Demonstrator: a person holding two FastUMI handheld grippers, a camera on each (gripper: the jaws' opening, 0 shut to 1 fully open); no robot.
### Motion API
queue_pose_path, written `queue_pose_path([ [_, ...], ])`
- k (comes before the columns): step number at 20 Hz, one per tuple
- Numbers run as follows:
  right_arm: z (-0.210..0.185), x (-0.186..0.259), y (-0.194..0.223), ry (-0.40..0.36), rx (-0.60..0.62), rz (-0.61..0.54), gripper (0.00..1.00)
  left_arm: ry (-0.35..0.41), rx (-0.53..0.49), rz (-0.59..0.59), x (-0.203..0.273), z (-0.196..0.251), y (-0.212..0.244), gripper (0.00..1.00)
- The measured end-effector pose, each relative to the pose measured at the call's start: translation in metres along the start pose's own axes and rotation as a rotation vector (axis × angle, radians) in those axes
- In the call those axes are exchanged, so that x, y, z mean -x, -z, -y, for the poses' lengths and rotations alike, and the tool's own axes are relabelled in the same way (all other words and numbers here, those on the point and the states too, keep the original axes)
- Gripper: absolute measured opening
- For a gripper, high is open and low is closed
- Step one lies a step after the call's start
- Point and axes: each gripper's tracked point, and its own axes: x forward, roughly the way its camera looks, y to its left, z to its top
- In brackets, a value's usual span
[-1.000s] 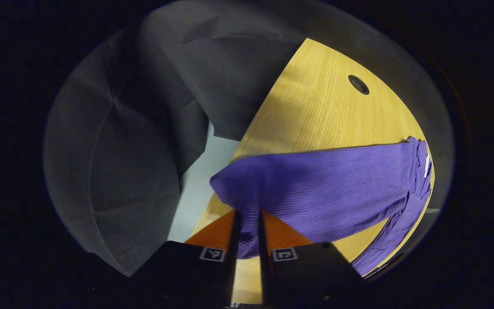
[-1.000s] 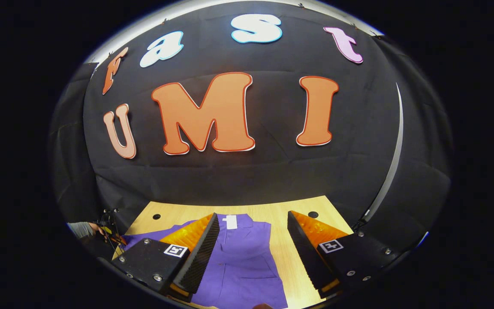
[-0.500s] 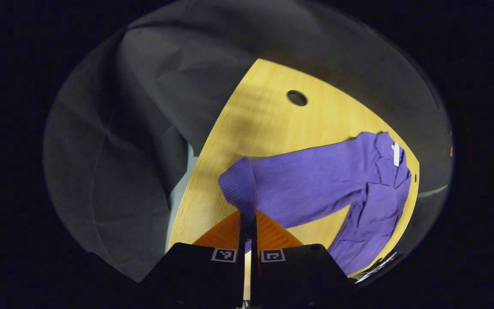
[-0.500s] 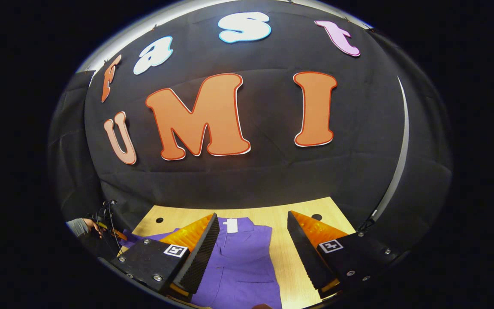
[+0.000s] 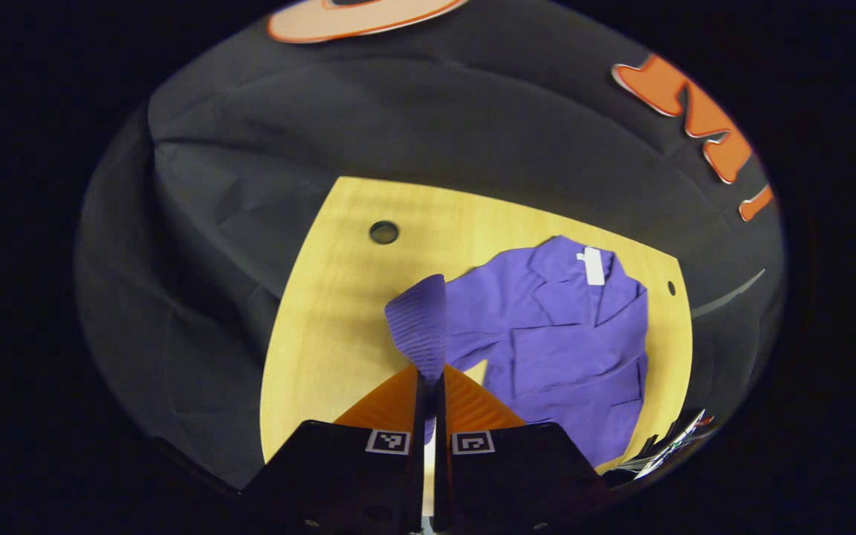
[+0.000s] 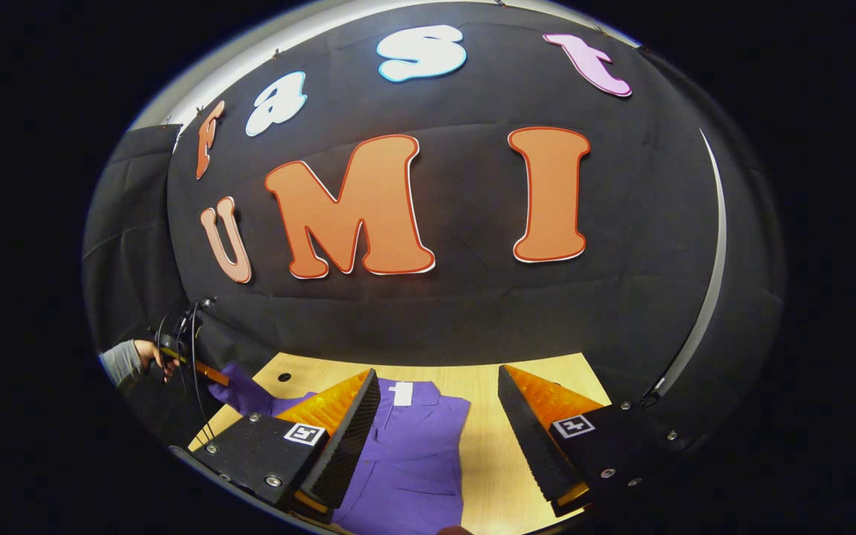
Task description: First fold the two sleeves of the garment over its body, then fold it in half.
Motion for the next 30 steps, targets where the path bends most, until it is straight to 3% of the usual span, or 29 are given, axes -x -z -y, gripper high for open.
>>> queue_pose_path([
  [1,0.005,0.0,0.002,-0.001,0.001,0.003,0.95,0.012,-0.027,0.011,0.004,0.024,-0.005,0.06],
  [7,0.032,0.013,0.011,-0.021,-0.009,0.01,0.95,0.08,-0.179,0.059,0.021,0.163,-0.037,0.06],
  [16,0.07,0.035,0.023,-0.018,-0.07,0.019,0.95,0.199,-0.309,0.038,-0.011,0.338,-0.031,0.07],
  [18,0.076,0.039,0.028,-0.015,-0.086,0.013,0.95,0.184,-0.348,0.039,-0.024,0.363,-0.026,0.07],
  [22,0.087,0.041,0.042,0.0,-0.116,-0.015,0.95,0.349,-0.374,0.079,-0.024,0.442,-0.015,0.24],
  [24,0.089,0.042,0.047,0.0,-0.126,-0.029,0.95,0.396,-0.381,0.102,-0.013,0.456,-0.012,0.3],
  [26,0.087,0.045,0.05,-0.001,-0.123,-0.036,0.95,0.408,-0.396,0.141,-0.002,0.452,-0.014,0.33],
  [28,0.085,0.044,0.052,0.002,-0.112,-0.045,0.95,0.401,-0.399,0.207,0.009,0.44,-0.019,0.45],
  [30,0.079,0.042,0.051,-0.005,-0.109,-0.043,0.95,0.383,-0.39,0.307,0.03,0.42,-0.03,0.66],
])
